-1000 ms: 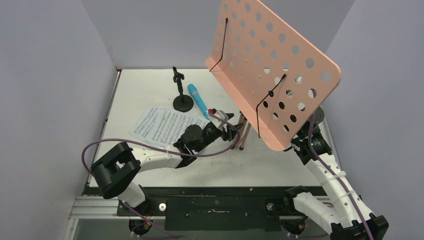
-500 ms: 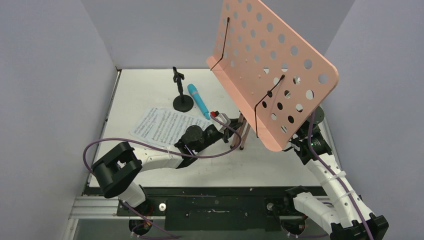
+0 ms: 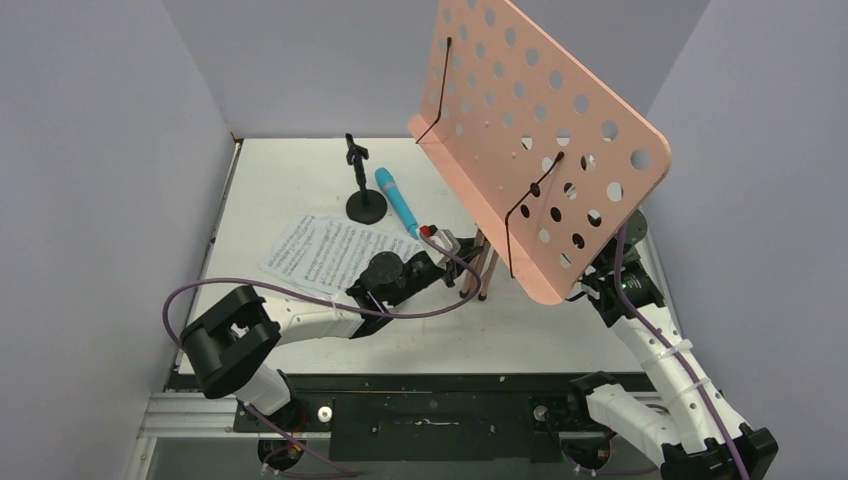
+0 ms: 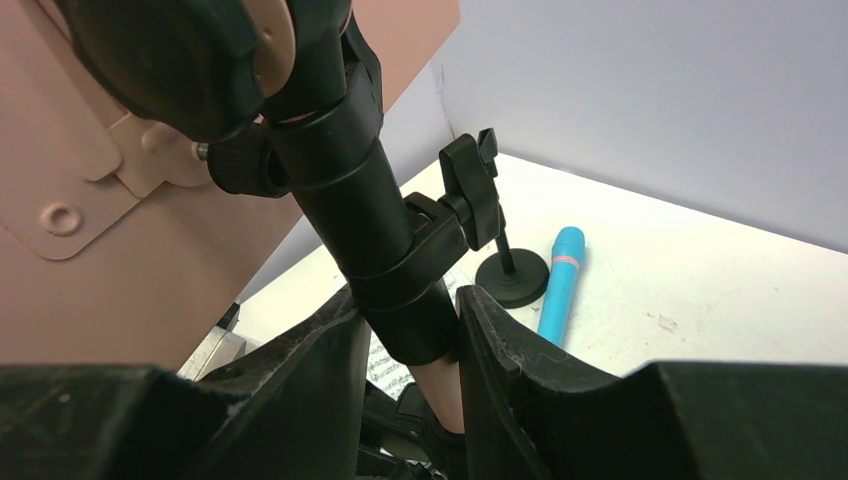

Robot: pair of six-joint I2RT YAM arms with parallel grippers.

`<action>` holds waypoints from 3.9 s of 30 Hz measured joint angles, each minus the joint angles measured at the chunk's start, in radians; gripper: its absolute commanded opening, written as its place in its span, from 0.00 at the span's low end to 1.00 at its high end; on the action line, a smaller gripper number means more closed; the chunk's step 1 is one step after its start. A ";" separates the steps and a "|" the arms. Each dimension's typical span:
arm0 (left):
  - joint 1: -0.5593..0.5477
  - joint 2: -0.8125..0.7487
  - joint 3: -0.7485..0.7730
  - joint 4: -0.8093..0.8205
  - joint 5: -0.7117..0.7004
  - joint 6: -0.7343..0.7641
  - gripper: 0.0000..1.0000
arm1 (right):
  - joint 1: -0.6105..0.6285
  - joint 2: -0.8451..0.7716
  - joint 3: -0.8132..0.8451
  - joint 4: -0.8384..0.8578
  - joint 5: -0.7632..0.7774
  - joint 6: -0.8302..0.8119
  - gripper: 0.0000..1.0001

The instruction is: Set up the instrument practice props

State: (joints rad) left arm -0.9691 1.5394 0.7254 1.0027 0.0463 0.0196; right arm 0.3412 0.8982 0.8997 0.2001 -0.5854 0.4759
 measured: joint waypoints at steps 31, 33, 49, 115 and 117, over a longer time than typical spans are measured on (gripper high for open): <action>0.007 -0.059 0.000 -0.106 -0.015 0.046 0.00 | 0.001 0.082 0.105 -0.081 -0.022 -0.046 0.05; 0.007 -0.060 0.000 -0.106 -0.015 0.046 0.00 | 0.001 0.089 0.112 -0.087 -0.024 -0.047 0.05; 0.008 -0.077 0.000 -0.126 -0.016 0.054 0.00 | 0.001 0.115 0.143 -0.097 -0.033 -0.052 0.05; -0.069 -0.137 0.000 -0.200 -0.150 0.167 0.00 | 0.007 0.190 0.262 -0.097 -0.047 -0.100 0.05; -0.071 -0.138 0.000 -0.206 -0.158 0.175 0.00 | 0.007 0.190 0.262 -0.097 -0.039 -0.101 0.05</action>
State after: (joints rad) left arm -1.0405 1.4014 0.7254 0.7967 -0.1112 0.1951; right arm 0.3485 1.0882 1.1614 0.1032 -0.6247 0.3744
